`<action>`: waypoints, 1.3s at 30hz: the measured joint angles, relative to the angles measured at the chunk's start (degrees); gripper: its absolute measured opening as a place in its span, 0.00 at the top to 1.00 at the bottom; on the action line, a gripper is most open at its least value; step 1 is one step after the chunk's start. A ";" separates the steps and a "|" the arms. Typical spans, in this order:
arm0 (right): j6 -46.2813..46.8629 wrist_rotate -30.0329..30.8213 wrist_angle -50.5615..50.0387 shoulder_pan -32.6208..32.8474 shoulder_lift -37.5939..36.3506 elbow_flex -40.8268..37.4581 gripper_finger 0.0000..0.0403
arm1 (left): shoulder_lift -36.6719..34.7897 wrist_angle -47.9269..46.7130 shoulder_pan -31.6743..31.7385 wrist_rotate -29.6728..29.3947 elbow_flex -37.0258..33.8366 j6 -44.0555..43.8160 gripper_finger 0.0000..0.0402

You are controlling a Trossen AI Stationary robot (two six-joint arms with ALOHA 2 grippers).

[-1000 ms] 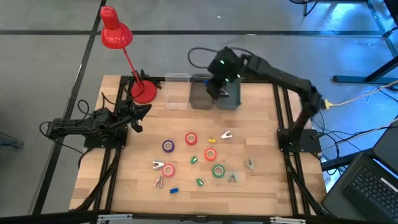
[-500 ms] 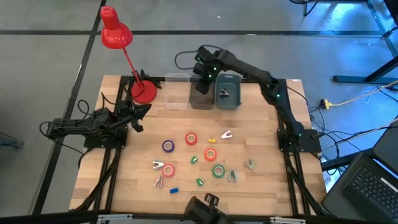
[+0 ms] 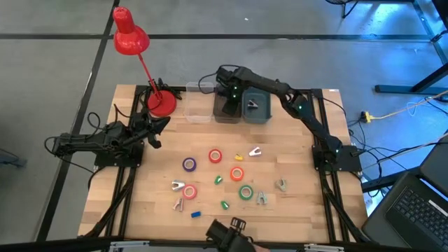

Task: Pick and place Stapler, Stapler remover, tape
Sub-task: Put the right blue stapler into the black bin, then put the purple tape into the transparent bin

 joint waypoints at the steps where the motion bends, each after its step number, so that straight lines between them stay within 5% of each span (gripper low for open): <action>1: 0.00 0.00 -0.01 0.00 0.00 0.00 0.88 | 0.00 0.00 0.01 0.00 0.00 -0.01 0.98; 5: 0.91 0.00 0.39 0.00 0.00 0.00 0.82 | 0.01 0.00 0.01 -0.02 -0.01 0.01 0.98; 12: 4.30 0.00 0.59 0.00 -0.26 0.00 0.41 | 0.01 -0.02 0.01 -0.10 -0.02 -0.01 0.98; 16: 5.92 0.00 0.42 0.00 -2.50 0.00 0.29 | 0.01 -0.02 0.01 -0.11 -0.01 -0.01 0.98; 31: 12.30 -0.34 -13.93 9.20 -27.16 0.00 0.35 | 0.01 0.00 0.01 -0.04 0.00 -3.21 0.98; 39: 26.73 12.14 -19.80 22.95 -38.76 -3.09 0.36 | 0.00 0.00 0.00 0.05 -0.02 -5.59 0.98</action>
